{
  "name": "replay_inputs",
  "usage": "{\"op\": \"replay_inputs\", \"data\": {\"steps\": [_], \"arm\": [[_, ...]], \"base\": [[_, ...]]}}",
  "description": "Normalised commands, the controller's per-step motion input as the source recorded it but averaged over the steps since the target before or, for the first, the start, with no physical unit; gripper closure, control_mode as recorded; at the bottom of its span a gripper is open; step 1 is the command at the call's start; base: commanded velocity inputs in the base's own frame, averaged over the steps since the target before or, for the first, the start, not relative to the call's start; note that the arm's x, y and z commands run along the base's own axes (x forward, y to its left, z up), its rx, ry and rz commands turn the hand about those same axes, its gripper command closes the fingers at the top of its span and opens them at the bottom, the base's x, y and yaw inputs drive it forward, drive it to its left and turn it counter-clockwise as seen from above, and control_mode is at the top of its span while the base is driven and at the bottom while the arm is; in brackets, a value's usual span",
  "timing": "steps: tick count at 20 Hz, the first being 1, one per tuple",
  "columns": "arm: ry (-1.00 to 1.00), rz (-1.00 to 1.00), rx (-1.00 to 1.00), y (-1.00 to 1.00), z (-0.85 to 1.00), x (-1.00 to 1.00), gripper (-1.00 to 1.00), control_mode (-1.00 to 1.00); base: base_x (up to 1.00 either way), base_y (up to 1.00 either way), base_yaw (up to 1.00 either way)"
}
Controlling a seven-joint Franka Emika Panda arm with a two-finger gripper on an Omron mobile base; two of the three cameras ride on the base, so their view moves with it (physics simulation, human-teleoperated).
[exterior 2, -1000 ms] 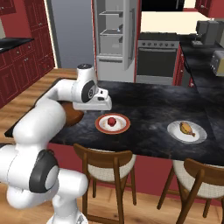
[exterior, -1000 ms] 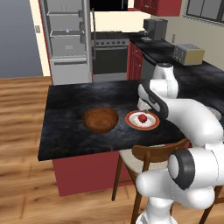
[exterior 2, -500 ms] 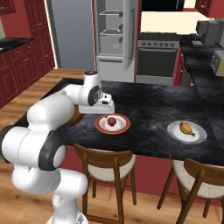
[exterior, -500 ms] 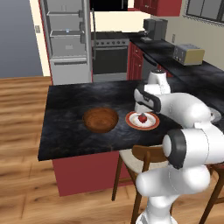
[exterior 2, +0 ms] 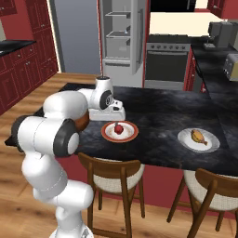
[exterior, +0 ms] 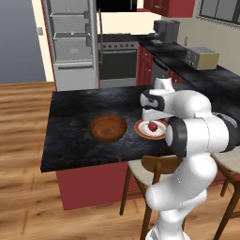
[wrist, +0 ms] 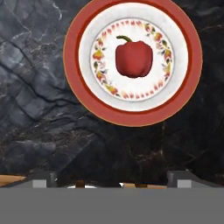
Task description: Pick the chicken drumstick and bell pepper from their plates and place them in the bowl. Then put the bowl in the fridge.
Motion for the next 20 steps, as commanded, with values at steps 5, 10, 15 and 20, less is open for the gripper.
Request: {"op": "replay_inputs", "data": {"steps": [5, 10, 15, 20], "arm": [[0.02, 0.0, 0.0, -0.07, -0.3, 0.29, -1.0, -1.0], [0.02, 0.0, 0.0, -0.09, -0.33, 0.26, -1.0, -1.0], [0.01, 0.0, 0.0, -0.09, -0.32, 0.14, -1.0, -1.0], [0.0, 0.0, 0.0, -0.02, -0.27, 0.28, -1.0, -1.0]], "base": [[0.0, 0.0, 0.0], [0.0, 0.0, 0.0], [0.0, 0.0, 0.0], [0.0, 0.0, 0.0]]}}
